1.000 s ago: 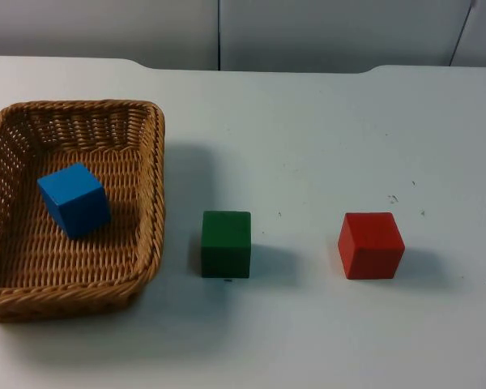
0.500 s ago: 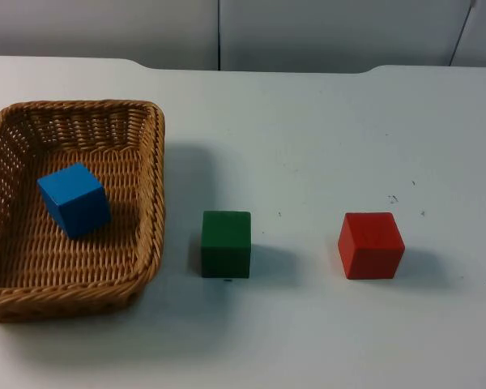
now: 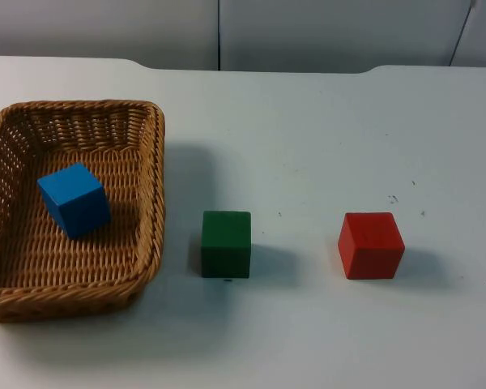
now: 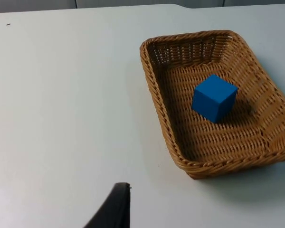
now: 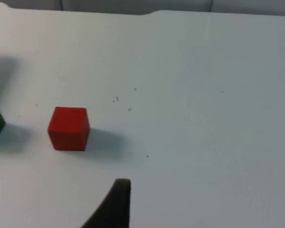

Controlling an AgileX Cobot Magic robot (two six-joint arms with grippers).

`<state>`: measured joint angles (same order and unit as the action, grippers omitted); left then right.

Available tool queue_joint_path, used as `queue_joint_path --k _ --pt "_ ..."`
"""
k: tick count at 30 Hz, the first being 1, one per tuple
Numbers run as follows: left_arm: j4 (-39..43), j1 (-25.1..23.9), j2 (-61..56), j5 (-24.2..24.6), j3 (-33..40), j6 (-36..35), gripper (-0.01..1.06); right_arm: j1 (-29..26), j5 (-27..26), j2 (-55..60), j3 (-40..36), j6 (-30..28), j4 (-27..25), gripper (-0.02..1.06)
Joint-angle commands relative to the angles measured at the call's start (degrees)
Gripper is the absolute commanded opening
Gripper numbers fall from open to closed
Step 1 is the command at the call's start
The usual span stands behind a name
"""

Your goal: Pick up the basket with the left hand and place the blue cube into the basket with the right hand.

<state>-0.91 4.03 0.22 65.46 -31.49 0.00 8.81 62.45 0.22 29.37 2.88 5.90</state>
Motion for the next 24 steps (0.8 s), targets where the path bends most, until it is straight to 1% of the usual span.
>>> queue_joint_path --k 1,2,6,24 --pt "0.57 0.18 -0.22 -0.81 0.20 0.00 1.05 -3.48 -0.69 -0.22 -0.34 -0.40 0.03 1.05" --pt "0.57 0.18 -0.22 -0.81 0.20 0.00 1.05 -3.48 -0.69 -0.22 -0.34 -0.40 0.03 1.05" --pt "0.57 0.18 -0.22 -0.81 0.20 0.00 1.05 -6.32 -0.69 -0.22 -0.34 -0.40 0.03 1.05" --pt "0.57 0.18 -0.22 -0.81 0.20 0.00 1.05 -6.32 -0.69 -0.22 -0.34 -0.40 0.03 1.05"
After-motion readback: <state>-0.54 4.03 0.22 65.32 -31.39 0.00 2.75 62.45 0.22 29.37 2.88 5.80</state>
